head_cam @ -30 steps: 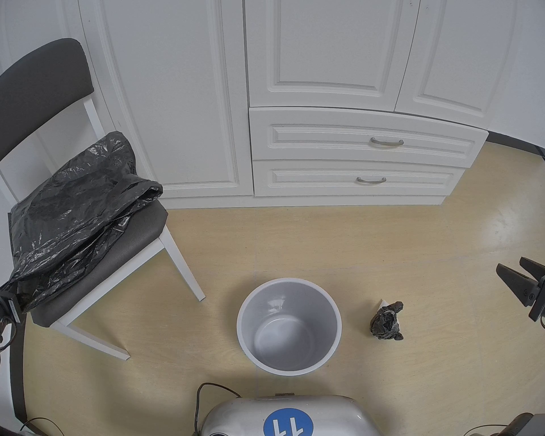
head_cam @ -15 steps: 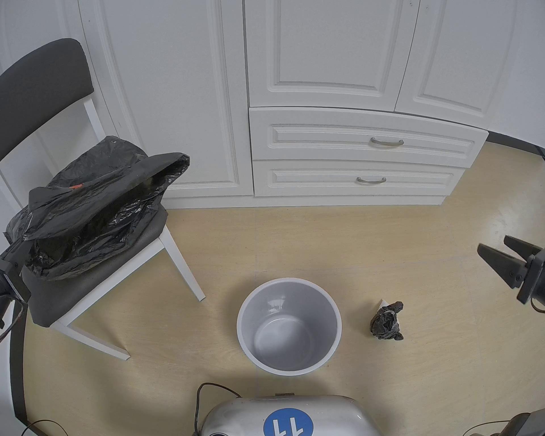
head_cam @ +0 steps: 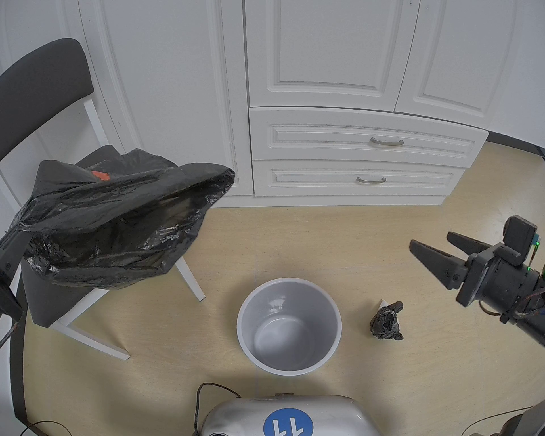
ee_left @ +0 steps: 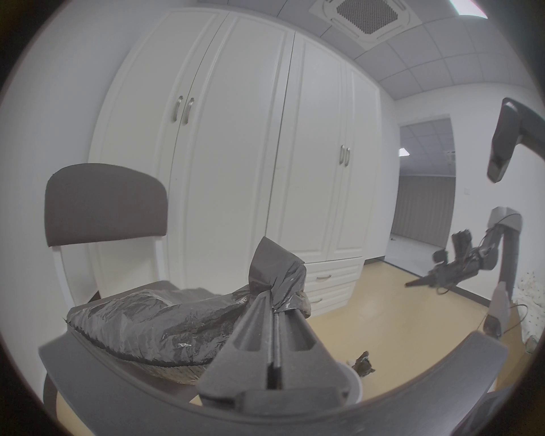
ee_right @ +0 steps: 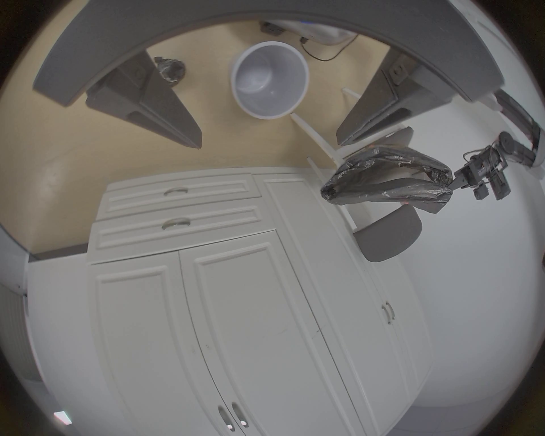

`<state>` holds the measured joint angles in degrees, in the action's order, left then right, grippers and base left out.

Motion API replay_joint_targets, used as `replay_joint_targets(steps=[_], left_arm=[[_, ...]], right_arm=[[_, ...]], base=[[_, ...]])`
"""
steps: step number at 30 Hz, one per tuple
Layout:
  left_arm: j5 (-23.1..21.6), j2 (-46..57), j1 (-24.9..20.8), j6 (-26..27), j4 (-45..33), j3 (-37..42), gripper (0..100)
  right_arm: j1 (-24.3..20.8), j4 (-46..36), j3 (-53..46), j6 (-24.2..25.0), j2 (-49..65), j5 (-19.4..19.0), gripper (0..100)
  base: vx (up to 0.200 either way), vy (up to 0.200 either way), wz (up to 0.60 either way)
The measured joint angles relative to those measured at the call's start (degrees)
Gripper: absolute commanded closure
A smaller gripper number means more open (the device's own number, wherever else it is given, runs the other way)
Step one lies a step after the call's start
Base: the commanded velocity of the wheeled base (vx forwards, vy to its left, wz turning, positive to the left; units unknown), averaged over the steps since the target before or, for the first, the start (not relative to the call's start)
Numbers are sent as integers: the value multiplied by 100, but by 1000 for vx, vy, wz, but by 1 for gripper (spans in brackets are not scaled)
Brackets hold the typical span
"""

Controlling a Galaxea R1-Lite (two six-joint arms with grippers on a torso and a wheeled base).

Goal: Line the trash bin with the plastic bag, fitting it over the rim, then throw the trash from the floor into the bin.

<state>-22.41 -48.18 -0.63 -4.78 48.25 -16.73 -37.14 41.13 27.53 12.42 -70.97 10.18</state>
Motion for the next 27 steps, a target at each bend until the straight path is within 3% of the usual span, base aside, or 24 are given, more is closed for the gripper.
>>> replay_joint_targets(steps=[14, 27], left_arm=[[0, 378, -1133, -518, -13, -129, 100], [0, 394, -1480, -670, -29, -129, 100]], right_arm=[[-976, 2294, 23, 730, -1891, 673, 0], [-1577, 2450, 141, 1040, -3035, 722, 0]], base=[[0, 0, 0], [0, 0, 0]])
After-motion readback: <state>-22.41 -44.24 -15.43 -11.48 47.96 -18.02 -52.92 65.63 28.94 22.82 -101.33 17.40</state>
